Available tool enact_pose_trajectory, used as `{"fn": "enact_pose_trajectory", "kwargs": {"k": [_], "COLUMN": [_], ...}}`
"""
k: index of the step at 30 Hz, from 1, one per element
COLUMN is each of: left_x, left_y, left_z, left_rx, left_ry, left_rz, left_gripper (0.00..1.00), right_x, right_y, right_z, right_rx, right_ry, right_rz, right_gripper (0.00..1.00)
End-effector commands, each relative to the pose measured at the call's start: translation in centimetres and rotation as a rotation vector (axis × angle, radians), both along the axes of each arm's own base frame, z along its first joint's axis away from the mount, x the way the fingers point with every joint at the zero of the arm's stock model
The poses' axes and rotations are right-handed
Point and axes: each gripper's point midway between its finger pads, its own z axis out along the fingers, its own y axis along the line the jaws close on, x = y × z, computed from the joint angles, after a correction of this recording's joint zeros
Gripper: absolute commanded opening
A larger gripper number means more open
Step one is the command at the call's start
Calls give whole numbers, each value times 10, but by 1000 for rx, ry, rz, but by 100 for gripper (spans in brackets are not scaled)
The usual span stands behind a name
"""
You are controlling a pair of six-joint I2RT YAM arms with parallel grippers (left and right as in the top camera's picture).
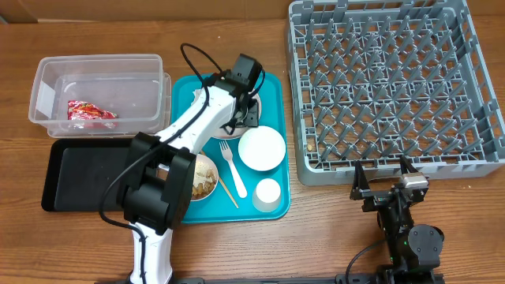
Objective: Sort waste into correct bins and load items into the dishwasher
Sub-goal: 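Move the left gripper back to the plate and grasp a tissue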
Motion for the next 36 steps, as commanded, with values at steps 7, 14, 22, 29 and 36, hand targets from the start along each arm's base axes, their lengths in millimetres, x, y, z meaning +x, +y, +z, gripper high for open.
{"fn": "enact_pose_trajectory", "kwargs": {"k": [7,14,22,29,36], "left_x": [36,36,32,29,29], "left_y": [-13,-10,-10,-9,-9], "left_z": [88,56,13,-6,-6], "left_rx": [-41,-6,23,38,38], "left_ry": [-203,-161,-75,-38,-39], "left_rz": [-71,-66,-71,-72,-73], "left_gripper": [80,78,77,76,67], "right_x": [0,0,0,0,0], "right_y": [-1,-1,-1,-1,-1], "right_z": [-1,-1,-1,-1,-1], "right_rx": [-4,-4,-4,-4,-4], "right_ry": [-7,-7,-7,-7,-7], "right_rz": [-3,-3,-3,-3,-3], "right_gripper": [100,100,100,100,100]}}
